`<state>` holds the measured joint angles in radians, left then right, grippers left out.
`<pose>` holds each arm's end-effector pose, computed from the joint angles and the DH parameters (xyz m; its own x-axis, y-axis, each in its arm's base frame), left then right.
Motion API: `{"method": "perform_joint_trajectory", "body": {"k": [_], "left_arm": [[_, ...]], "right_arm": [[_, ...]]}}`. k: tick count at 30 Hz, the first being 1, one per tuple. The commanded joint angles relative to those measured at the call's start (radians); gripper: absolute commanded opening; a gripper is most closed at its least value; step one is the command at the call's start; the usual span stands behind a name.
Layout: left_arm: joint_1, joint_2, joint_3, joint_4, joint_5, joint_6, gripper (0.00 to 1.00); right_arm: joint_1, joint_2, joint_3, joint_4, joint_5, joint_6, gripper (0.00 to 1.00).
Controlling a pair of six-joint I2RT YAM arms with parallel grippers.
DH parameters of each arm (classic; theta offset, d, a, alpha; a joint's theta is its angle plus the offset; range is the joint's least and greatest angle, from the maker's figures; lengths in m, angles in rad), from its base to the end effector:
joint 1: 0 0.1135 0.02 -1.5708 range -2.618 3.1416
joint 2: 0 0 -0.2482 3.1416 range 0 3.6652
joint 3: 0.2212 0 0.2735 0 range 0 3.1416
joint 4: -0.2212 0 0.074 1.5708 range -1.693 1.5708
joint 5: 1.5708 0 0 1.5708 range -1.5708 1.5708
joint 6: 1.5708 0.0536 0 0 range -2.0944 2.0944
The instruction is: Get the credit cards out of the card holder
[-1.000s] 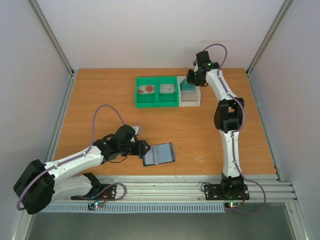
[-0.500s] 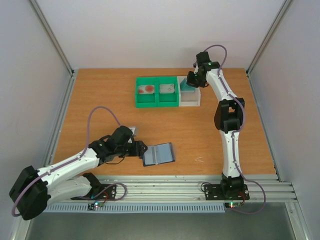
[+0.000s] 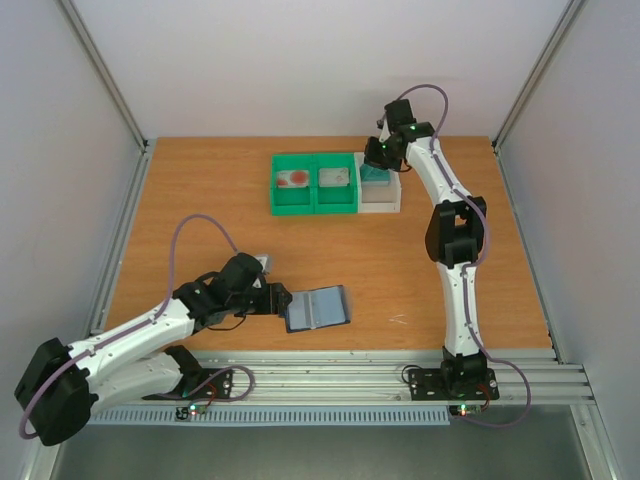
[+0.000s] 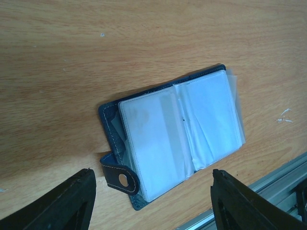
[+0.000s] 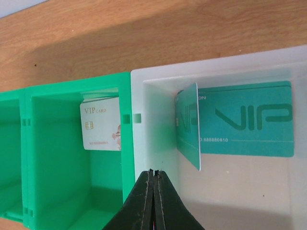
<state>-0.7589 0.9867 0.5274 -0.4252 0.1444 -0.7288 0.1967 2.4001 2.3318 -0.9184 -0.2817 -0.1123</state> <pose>0.1612 -0.1635 0.1578 -0.9163 -0.0393 -0.3986 0.1835 0.8433 -0.5051 0.5292 0.1206 0.2181 -0.7751 -0.2642 -0.5740 -0.4276 0.8881 0.1686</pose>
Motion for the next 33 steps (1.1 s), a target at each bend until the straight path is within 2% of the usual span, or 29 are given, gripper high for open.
{"method": "perform_joint_trajectory", "body": {"k": [1,10,24,33], "left_arm": [[0.0,-0.001,0.022,0.012,-0.024,0.006,0.67],[0.001,-0.018,0.011,-0.007,-0.029,0.0,0.67],[0.001,-0.044,0.024,-0.044,0.032,-0.041,0.68],[0.001,-0.068,0.008,-0.043,0.057,-0.073,0.68]], "right_arm": [[0.0,0.059,0.074,-0.028,0.049,-0.001,0.01],[-0.013,0.137,0.183,-0.11,0.117,0.001,0.01],[-0.012,0.096,0.186,-0.158,0.153,-0.002,0.02],[-0.024,0.155,0.185,-0.129,0.18,0.0,0.02]]}}
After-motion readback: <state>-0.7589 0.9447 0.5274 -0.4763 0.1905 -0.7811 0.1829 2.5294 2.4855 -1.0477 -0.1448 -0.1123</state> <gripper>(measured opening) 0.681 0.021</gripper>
